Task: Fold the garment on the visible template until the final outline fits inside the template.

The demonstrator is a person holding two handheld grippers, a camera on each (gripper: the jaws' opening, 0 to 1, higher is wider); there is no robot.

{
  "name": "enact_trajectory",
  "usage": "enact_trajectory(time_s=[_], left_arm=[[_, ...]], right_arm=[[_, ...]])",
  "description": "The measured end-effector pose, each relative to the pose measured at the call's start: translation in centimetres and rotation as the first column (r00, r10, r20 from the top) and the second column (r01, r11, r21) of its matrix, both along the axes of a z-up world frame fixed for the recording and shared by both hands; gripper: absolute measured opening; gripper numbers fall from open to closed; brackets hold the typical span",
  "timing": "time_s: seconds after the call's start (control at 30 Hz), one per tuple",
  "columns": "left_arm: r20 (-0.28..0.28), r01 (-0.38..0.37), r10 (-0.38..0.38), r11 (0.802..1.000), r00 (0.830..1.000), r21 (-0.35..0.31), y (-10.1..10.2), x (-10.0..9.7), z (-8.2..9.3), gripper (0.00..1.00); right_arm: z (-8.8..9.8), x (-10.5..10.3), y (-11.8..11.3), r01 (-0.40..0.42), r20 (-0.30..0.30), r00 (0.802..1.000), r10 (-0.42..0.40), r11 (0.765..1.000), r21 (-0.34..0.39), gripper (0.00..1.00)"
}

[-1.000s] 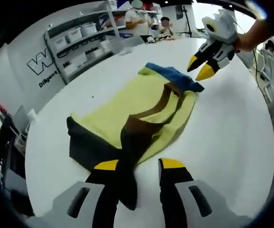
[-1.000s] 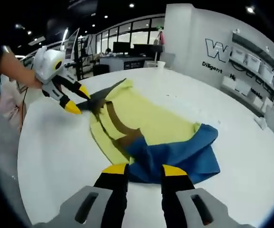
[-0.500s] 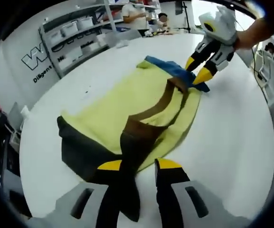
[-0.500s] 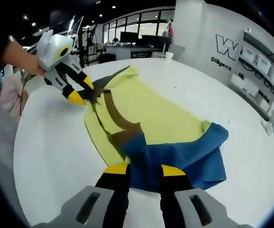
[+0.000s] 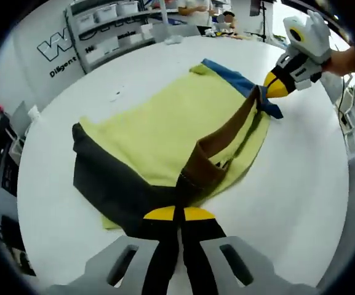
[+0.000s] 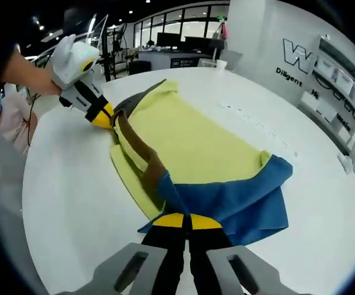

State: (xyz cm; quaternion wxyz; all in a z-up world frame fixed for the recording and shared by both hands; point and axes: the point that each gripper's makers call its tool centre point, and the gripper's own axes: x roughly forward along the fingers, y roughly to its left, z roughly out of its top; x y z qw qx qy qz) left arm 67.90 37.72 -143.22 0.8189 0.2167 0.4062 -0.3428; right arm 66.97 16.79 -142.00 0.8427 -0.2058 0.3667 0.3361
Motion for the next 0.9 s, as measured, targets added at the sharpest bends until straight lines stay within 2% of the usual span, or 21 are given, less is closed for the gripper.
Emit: enact_trajectory(time_s=[0.03,0.1,0.2,0.4,0.53,0.67,0.8,0.9], left_arm=[[-0.004,0.004,-0.004,1.0,1.0,0.003,0.0,-0.2,0.1,0.03],[-0.045,-0.012,0.012,1.0,0.999,-0.009,0.2,-1.2,0.2,0.03],[-0.061,-0.006,0.005,1.0,0.998,-0.012,0.6,-2.2,0.5,0.03],[-0.104,0.035,-0.037,0.999,0.994,-0.021,1.2,-4.8,0.4,0.03],[-0.117,0.068,-0.07,0.997,0.991,-0.021,1.1,-6.4,0.1,0.03],[-0.124,0.095,-0.098,0.995,0.987,-0.031,1.0,-8.0,0.1,0.03],[-0.14,0.112,-0.117,0.993,0.983,-0.043,1.2,-9.6,0.2,0.03],[-0.138,0.116,-0.123,0.991,0.983,-0.063,1.4,-10.4,0.6,0.03]], right_arm=[[0.0,-0.3,0.0,-0.004,-0.011,1.0,0.004,1.0,-0.002,0.0],[-0.3,-1.6,0.2,0.002,-0.075,0.997,-0.002,1.0,0.008,0.0],[-0.5,-3.4,0.4,-0.025,-0.094,0.995,0.026,1.0,0.009,0.0],[-0.4,-6.6,1.0,-0.07,-0.1,0.992,0.071,0.998,0.01,0.0],[-0.4,-7.5,0.9,-0.073,-0.102,0.992,0.073,0.997,0.003,0.0],[0.1,-8.8,0.8,-0.05,-0.138,0.989,0.053,0.999,0.021,0.0],[0.7,-11.1,1.0,-0.077,-0.169,0.982,0.083,0.996,0.044,0.0],[1.0,-12.2,0.9,-0.096,-0.162,0.981,0.103,0.994,0.048,0.0]])
